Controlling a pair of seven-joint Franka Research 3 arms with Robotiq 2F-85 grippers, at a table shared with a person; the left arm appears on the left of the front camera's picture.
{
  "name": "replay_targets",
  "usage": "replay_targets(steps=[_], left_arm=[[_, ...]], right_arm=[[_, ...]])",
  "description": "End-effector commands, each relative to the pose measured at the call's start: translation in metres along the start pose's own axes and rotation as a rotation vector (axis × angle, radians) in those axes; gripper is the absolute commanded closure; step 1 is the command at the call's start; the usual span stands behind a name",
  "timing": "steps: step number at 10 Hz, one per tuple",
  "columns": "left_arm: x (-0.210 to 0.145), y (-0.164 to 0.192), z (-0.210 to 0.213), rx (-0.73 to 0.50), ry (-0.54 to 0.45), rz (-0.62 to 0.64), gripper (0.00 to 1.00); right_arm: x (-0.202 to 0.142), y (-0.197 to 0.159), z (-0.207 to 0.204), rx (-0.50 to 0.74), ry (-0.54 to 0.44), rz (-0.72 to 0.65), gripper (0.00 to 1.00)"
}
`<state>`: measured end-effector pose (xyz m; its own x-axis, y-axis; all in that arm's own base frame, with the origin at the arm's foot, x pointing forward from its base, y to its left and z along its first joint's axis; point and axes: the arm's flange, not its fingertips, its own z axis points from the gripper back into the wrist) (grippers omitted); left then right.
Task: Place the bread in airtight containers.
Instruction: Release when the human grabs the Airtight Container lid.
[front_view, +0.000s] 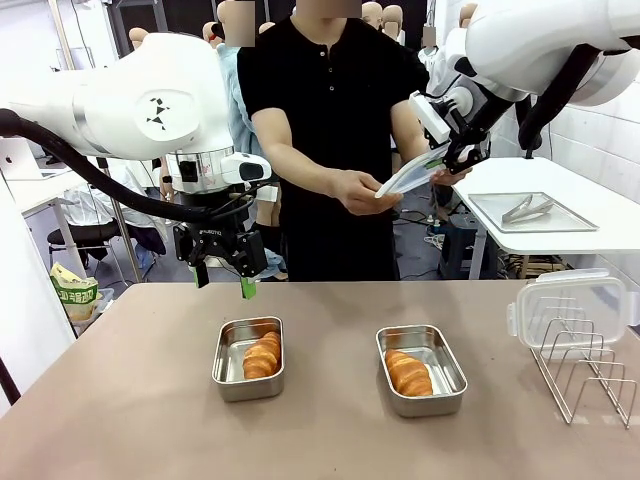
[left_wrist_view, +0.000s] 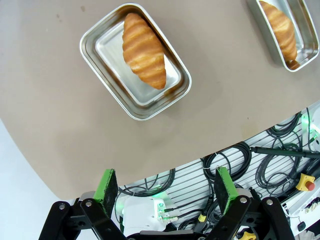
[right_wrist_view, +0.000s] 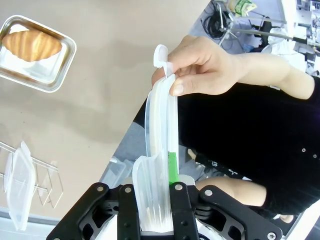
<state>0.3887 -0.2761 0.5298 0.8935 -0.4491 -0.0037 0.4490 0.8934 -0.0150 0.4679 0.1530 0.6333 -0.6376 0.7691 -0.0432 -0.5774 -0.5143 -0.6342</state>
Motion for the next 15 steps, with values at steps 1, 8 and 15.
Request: replay_targets(steps=[1,8,15], left_arm=[[-0.0007,0.0012,0.002,0.008,0.0,0.003,0.0],[-0.0007,0.0012,0.002,0.008,0.0,0.003,0.0],[-0.0007,0.0012,0.002,0.008,0.0,0.003,0.0]], right_arm=[[-0.0018,-0.0008,0.0005,-0.019,-0.015,-0.003,1.0],[-0.0018,-0.0008,0.0005,-0.019,-0.015,-0.003,1.0],[0.0033,0.0007,-0.0001,-0.001,-0.016,0.028,0.0]])
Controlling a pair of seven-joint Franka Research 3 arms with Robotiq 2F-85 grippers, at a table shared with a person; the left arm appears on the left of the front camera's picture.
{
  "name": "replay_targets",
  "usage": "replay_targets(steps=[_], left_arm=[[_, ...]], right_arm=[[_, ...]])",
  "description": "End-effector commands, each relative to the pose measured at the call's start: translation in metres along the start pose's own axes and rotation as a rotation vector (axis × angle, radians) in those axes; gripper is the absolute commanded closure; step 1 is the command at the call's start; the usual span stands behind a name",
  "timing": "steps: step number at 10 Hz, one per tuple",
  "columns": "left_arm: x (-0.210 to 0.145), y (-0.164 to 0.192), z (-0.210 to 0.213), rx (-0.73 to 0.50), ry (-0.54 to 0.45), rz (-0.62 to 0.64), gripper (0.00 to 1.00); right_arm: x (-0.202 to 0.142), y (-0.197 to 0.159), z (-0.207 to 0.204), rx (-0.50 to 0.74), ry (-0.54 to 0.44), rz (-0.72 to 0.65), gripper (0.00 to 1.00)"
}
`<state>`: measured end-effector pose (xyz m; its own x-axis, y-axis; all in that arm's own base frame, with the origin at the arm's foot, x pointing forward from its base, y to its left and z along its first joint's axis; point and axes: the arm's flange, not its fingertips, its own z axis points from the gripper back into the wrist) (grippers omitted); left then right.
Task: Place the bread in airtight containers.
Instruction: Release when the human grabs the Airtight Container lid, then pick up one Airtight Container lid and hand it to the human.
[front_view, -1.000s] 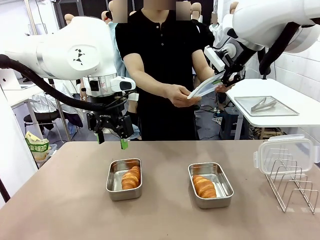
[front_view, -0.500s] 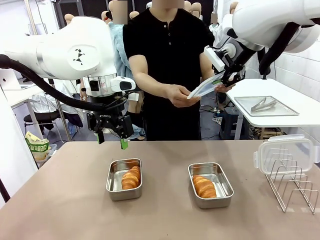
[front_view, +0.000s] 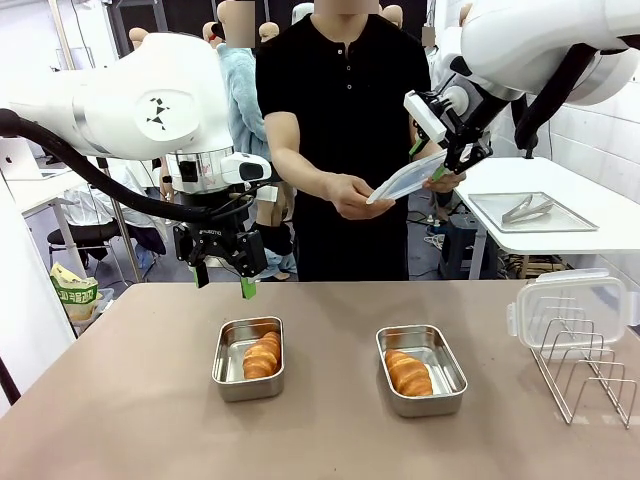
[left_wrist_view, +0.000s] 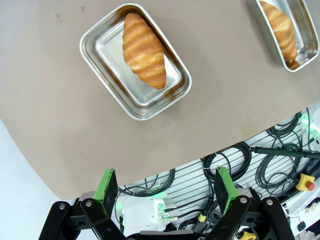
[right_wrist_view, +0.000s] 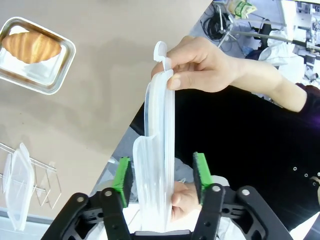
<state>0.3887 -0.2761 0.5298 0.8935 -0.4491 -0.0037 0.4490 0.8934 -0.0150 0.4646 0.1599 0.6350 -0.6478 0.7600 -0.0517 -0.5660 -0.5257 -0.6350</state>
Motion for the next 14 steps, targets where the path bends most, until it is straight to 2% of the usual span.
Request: replay_targets(steps=[1,6,7,14], left_arm=[[-0.0007,0.0012,0.002,0.008,0.0,0.003,0.0],[-0.0007,0.0012,0.002,0.008,0.0,0.003,0.0],[-0.0007,0.0012,0.002,0.008,0.0,0.003,0.0],[-0.0007,0.0012,0.002,0.008,0.0,0.003,0.0]], right_arm=[[-0.004,0.0035,-0.001,0.007,-0.018,0.012,0.0],[-0.0046,0.0009,-0.0055,0.077,-0.029,0.039,0.0],[-0.0013,0.0056,-0.0044,0.042,-0.019,0.0,0.0],[-0.0013,0.0056,-0.0044,0.042,-0.019,0.0,0.0]])
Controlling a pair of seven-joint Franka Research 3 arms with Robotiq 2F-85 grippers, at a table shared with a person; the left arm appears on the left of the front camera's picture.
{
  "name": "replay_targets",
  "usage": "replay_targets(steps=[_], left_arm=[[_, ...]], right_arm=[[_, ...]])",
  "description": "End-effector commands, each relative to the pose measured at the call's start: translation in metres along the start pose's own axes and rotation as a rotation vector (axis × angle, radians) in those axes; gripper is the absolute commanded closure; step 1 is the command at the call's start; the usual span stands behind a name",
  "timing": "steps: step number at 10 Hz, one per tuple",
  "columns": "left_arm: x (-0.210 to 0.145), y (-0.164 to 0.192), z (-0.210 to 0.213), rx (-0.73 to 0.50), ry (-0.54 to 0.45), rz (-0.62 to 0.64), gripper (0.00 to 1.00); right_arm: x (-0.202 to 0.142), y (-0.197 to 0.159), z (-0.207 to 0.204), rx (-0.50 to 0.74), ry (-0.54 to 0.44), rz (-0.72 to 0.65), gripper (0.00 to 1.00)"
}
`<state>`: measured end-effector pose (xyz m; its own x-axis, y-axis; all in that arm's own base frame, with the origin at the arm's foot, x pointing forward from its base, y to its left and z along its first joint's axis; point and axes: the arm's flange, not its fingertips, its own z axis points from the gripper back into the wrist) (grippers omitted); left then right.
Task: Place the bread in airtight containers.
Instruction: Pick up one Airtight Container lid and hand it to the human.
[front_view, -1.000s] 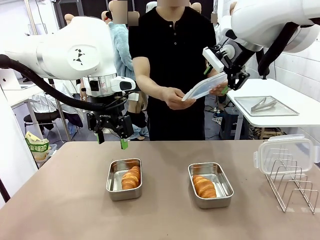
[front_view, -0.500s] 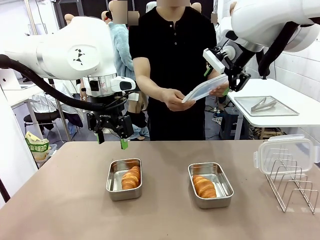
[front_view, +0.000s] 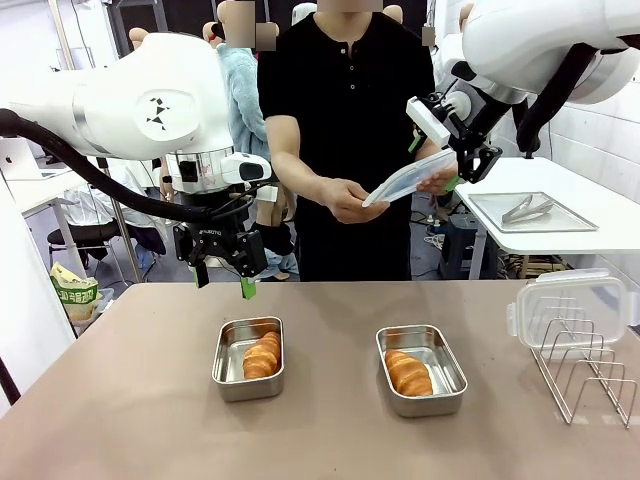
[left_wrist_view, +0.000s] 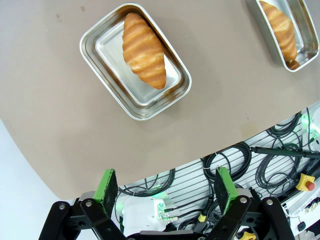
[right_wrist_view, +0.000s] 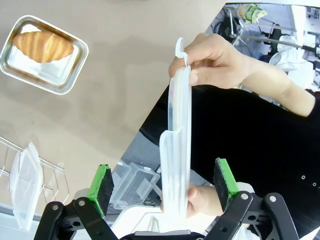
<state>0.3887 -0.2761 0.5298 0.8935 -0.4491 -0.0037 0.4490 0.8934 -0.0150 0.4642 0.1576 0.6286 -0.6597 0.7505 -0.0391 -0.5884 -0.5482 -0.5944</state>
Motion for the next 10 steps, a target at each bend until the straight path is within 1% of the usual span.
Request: replay_targets(steps=[1,10], left_arm=[[-0.0007,0.0012,0.002,0.008,0.0,0.003,0.0],[-0.0007,0.0012,0.002,0.008,0.0,0.003,0.0]], right_arm=[[-0.0003,0.0001,-0.0005,-0.009,0.0,-0.004,0.0],[-0.0003,0.0001,-0.0005,-0.009,0.0,-0.004,0.0]])
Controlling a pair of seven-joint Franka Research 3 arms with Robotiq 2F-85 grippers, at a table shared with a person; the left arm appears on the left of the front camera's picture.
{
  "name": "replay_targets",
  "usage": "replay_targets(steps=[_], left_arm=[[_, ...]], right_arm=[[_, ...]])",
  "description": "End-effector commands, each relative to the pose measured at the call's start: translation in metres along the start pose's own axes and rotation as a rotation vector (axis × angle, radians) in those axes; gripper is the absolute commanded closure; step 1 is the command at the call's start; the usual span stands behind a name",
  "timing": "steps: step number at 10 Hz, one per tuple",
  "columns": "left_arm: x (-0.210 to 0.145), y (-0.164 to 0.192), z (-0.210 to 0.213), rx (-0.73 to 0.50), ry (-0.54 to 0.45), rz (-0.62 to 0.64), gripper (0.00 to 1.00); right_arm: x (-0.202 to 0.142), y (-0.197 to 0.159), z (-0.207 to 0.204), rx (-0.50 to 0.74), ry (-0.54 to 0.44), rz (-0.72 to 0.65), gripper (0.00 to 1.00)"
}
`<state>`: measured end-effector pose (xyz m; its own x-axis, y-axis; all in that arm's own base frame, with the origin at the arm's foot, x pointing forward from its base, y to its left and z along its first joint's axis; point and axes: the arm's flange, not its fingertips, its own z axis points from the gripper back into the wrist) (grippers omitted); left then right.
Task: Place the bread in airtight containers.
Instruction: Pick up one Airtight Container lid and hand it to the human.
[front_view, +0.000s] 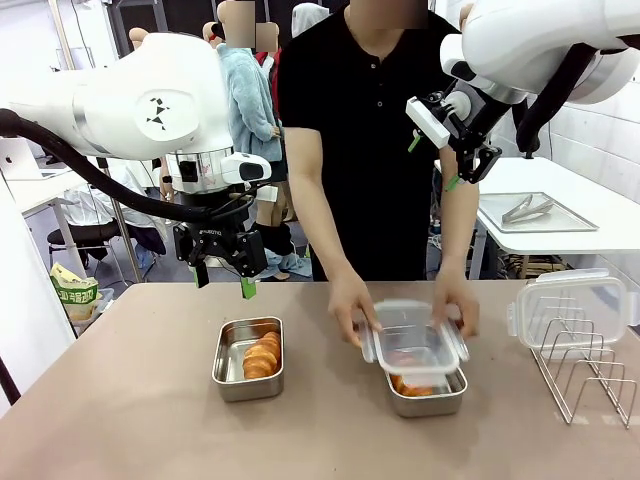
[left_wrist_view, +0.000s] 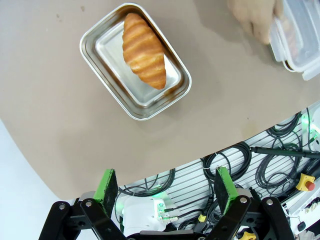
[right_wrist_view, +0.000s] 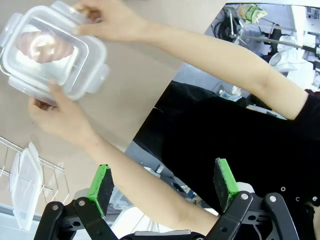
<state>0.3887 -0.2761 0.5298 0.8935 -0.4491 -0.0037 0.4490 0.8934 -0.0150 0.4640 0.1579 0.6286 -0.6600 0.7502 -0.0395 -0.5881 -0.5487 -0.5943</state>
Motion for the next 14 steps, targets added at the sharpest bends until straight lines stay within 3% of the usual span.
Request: replay_targets(steps=[1,14], left_arm=[[-0.0007,0.0012,0.002,0.008,0.0,0.003,0.0],[-0.0007,0.0012,0.002,0.008,0.0,0.003,0.0]], right_arm=[[-0.0006,0.0002,-0.0004,-0.009,0.0,-0.005,0.0],[-0.0006,0.0002,-0.0004,-0.009,0.0,-0.005,0.0]])
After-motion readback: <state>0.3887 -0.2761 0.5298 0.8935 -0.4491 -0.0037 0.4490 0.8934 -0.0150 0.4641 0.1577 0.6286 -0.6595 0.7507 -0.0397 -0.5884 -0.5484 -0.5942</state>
